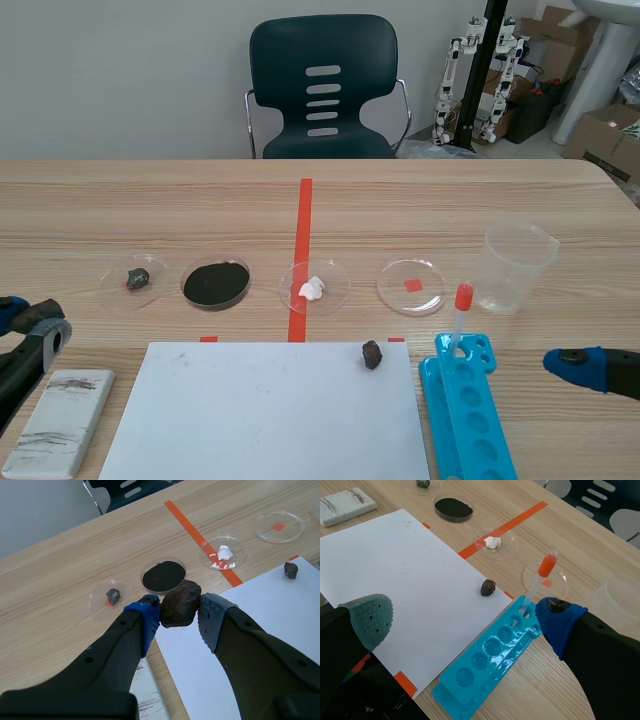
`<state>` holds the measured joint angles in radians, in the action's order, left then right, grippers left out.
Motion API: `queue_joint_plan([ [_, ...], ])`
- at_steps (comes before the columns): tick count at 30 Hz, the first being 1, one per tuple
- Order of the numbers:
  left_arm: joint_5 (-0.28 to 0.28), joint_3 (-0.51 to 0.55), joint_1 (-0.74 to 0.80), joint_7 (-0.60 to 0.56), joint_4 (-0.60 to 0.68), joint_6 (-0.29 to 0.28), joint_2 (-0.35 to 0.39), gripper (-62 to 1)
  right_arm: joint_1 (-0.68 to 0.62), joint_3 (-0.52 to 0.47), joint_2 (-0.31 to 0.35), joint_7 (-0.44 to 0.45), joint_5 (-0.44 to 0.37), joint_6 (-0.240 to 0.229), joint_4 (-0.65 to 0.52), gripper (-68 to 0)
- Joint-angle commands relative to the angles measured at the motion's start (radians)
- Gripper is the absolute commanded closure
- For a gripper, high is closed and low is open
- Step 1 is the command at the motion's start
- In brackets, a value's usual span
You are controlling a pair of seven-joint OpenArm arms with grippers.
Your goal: Pick up the middle mineral with the left hand
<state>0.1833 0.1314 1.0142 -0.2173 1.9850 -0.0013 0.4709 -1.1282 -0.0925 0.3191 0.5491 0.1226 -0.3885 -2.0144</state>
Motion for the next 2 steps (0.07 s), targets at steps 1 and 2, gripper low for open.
queue_joint_plan([
  [1, 0.006, -0.002, -0.003, -0.018, 0.011, 0.005, -0.005, -11.6, -0.002, -0.009, 0.003, 0.014, -0.011, 0.003, -0.009, -59.1],
  [2, 0.006, -0.002, -0.003, -0.018, 0.011, 0.005, -0.005, -11.6, -0.002, -0.009, 0.003, 0.014, -0.011, 0.003, -0.009, -59.1],
])
